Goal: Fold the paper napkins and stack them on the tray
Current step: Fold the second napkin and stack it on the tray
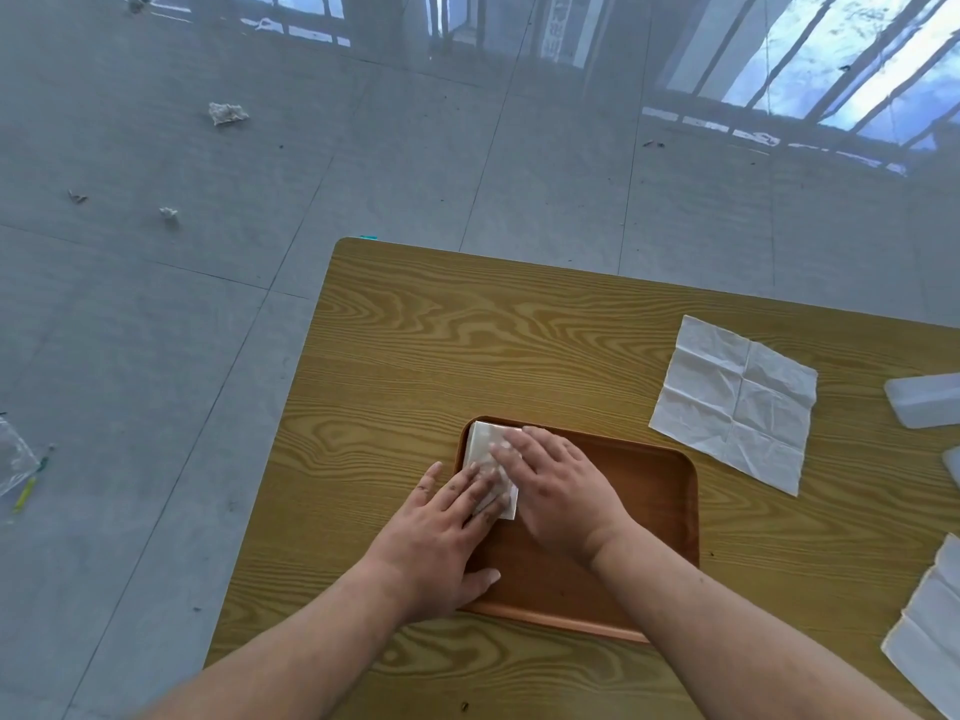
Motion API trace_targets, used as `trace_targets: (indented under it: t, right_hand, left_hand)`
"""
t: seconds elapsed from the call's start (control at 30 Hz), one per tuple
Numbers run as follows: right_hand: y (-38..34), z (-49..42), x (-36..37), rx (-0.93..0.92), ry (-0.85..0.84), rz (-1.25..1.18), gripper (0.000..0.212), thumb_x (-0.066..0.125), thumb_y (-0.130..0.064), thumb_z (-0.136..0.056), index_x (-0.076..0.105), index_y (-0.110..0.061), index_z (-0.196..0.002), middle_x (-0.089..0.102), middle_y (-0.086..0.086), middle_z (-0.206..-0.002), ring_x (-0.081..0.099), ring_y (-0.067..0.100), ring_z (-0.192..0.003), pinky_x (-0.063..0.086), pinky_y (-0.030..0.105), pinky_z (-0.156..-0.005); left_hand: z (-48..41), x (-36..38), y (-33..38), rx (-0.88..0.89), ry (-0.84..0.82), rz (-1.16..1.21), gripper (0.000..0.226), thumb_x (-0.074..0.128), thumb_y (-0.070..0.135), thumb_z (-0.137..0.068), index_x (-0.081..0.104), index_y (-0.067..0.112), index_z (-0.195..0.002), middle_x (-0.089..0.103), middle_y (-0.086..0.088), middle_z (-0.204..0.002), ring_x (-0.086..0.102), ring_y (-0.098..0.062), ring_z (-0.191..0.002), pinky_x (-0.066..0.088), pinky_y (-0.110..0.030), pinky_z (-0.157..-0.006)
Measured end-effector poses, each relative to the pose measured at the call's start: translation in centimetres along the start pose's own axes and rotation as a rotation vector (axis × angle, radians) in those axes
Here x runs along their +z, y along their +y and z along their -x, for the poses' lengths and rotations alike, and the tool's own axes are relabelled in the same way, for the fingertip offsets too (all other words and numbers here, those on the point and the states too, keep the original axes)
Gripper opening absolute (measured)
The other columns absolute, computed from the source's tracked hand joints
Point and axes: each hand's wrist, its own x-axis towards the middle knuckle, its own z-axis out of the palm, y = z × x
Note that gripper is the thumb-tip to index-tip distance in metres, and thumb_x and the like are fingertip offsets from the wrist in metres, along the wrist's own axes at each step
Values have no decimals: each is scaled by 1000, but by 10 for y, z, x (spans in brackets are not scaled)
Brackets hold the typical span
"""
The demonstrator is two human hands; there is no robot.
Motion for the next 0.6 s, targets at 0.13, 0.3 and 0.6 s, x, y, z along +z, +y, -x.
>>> trace_targets:
  t: [0.13,0.3,0.6]
  right_hand:
    - [-5,-4,-5,368,106,-188,17,53,-35,-98,63,-23,-102,64,-5,-94,59,18,-86,53,38,-80]
    - [-11,-20,-7,685,-51,-399,23,51,-47,-96,60,-29,-85,65,-10,-78,61,13,-74,48,34,-64]
    - [-13,-22,-12,639,-25,-443,16,58,-42,-95,59,-28,-87,64,-10,-80,61,12,-76,55,37,-69]
  left_hand:
    - [1,-1,-1,5,29,-6,82,35,69,-97,18,22,-162,3,-4,-170,-6,-22,-156,1,-54,-121]
    - [2,-3,0,-8,35,-20,83,40,69,-95,26,21,-161,13,-7,-169,2,-23,-157,4,-55,-121]
    - [3,-1,-1,-1,-45,-15,84,25,70,-97,4,22,-163,-12,-3,-169,-21,-19,-154,-6,-51,-125]
